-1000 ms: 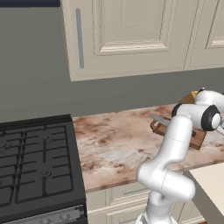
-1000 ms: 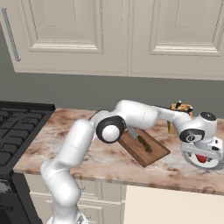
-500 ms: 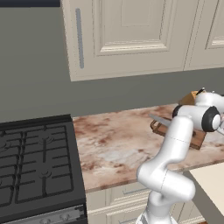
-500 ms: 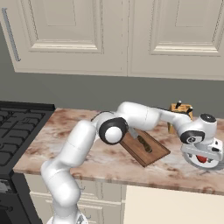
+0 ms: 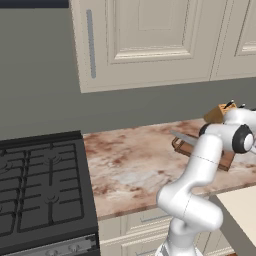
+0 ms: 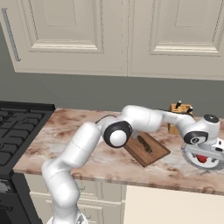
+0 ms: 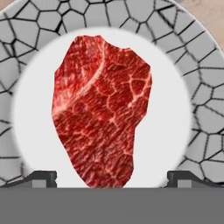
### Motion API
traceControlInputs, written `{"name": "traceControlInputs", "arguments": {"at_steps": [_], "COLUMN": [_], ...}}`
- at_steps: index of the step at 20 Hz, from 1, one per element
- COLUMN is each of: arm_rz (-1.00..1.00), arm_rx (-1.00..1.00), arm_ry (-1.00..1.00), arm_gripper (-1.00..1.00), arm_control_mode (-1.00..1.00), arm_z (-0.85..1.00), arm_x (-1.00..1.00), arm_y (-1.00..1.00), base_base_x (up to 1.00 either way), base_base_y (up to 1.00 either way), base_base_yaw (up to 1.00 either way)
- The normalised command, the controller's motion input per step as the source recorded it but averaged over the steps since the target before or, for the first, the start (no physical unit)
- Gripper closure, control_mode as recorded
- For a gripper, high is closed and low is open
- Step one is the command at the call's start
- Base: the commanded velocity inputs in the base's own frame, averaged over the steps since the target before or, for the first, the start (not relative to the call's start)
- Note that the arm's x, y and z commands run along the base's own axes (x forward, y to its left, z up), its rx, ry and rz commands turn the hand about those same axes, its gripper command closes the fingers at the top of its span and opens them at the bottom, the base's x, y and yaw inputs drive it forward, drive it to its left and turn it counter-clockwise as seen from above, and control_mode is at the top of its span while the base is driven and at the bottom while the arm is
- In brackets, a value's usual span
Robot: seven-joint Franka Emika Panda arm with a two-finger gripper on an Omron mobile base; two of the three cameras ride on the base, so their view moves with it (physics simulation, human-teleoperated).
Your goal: Pick up the knife from the drawer and place it on the cutting board. Then place the meat from the plate to the cutting board.
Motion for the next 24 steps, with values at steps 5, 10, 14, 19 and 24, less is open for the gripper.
{"name": "traceControlInputs", "arguments": {"at_steps": [5, 10, 14, 19, 24], "arm_rz": [0.00, 0.01, 0.01, 0.00, 0.01], "arm_rx": [0.00, 0.00, 0.00, 0.00, 0.00], "arm_ry": [0.01, 0.02, 0.01, 0.00, 0.01], "arm_gripper": [-1.00, -1.00, -1.00, -1.00, -1.00], "arm_control_mode": [-1.00, -1.00, -1.00, -1.00, -1.00], "arm_z": [-0.03, -0.03, -0.05, -0.11, -0.14], "arm_x": [0.13, 0.07, 0.04, 0.00, 0.01], "arm_y": [-0.10, -0.04, 0.00, 0.01, 0.03], "base_base_x": [0.00, 0.00, 0.00, 0.00, 0.00], "base_base_y": [0.00, 0.00, 0.00, 0.00, 0.00], "base_base_yaw": [0.00, 0.00, 0.00, 0.00, 0.00]}}
